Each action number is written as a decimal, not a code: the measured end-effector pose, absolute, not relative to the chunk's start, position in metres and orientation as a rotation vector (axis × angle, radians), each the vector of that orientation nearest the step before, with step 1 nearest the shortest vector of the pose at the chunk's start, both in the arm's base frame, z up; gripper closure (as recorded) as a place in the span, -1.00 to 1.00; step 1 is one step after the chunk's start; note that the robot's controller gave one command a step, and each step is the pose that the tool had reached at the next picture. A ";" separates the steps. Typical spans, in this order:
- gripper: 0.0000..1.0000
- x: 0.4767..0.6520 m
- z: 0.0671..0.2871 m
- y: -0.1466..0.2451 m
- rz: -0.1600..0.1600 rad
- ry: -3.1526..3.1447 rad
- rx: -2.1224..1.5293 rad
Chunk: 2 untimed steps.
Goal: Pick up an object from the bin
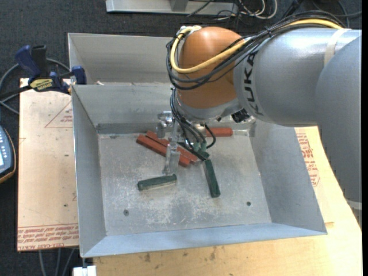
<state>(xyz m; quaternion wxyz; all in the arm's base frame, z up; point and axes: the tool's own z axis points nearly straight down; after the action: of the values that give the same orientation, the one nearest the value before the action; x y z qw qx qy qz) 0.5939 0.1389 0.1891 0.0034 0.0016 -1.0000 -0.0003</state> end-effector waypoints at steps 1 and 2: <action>-1.00 0.563 0.068 0.056 -0.002 -3.137 -0.216; -1.00 0.565 0.075 0.136 -0.007 -3.129 -0.328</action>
Offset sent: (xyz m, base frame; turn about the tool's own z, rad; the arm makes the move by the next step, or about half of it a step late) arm -0.0316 -0.0810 -0.1191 0.1348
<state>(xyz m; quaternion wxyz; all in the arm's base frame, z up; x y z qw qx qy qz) 0.5649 0.1359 0.0750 -0.0023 -0.1043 -0.9945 -0.0021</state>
